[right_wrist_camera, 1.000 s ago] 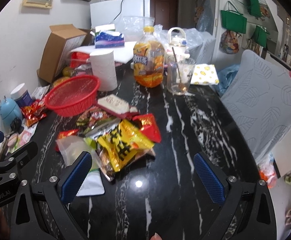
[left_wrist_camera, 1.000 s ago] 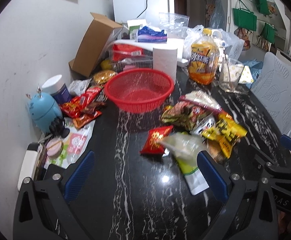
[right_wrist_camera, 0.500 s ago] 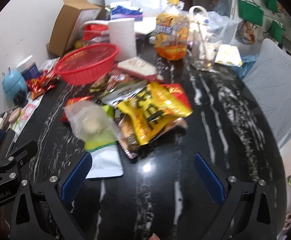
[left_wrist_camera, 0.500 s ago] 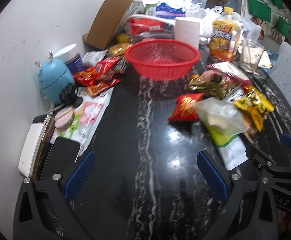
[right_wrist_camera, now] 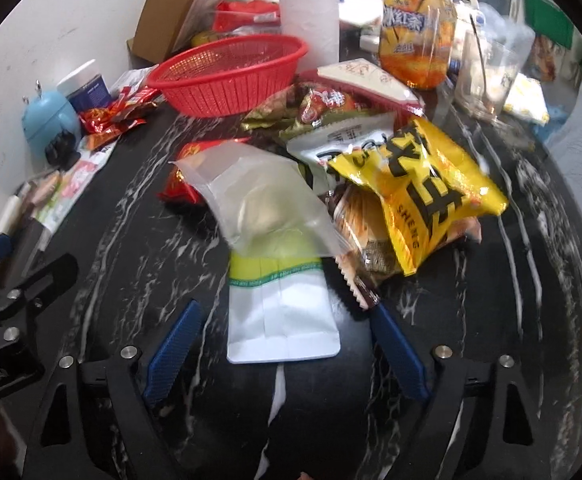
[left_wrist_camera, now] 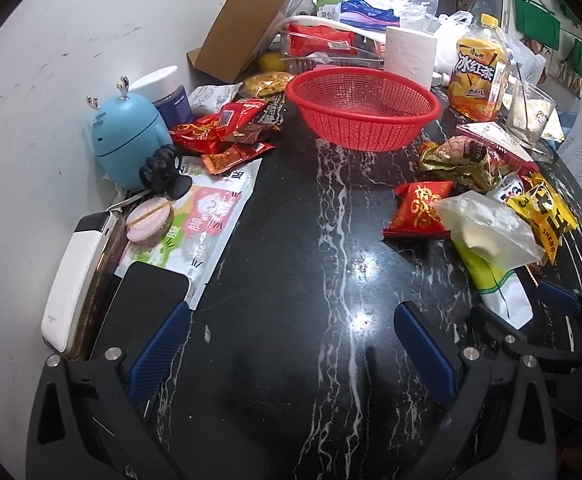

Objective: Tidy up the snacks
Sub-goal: 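Grasp the white-and-green pouch with the right tool while the left tool grasps the clear zip bag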

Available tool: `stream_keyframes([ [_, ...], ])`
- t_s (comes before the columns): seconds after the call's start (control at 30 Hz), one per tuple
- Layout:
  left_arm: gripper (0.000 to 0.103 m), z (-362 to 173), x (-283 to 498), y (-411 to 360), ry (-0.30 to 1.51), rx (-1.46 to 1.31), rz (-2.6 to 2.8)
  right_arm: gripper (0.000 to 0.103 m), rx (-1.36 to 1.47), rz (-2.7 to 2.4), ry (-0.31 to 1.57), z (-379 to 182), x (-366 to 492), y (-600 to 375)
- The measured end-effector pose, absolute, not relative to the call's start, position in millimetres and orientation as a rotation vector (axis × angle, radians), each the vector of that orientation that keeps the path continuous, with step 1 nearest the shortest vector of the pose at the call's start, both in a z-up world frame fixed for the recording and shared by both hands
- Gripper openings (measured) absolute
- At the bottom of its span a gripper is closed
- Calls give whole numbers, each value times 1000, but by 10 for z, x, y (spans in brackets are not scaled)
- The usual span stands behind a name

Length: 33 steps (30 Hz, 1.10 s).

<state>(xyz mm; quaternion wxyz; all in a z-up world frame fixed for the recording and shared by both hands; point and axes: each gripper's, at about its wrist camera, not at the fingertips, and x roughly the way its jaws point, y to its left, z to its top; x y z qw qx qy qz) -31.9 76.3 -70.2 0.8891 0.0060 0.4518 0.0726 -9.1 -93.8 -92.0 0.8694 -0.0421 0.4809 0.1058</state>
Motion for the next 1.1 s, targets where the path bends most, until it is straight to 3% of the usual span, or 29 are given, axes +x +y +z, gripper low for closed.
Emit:
stream_keyframes([
  [0.07, 103, -710, -304, 761, 941, 17, 149, 76, -117, 215, 994, -928, -86, -896],
  [0.17, 103, -691, -297, 729, 935, 21, 135, 51, -132, 206, 972, -914, -76, -892],
  [0.87, 103, -415, -174, -108, 851, 64, -145, 47, 4, 242, 928, -600, -420, -1447],
  [0.93, 103, -395, -160, -205, 850, 66, -172, 9, 13, 233, 928, -573, -454, -1520],
  [0.97, 103, -382, -155, -246, 847, 66, -186, 5, 17, 215, 938, -566, -464, -1565],
  [1.1, 103, -370, -130, -411, 838, 99, -219, 6, 19, 184, 947, -579, -493, -1710],
])
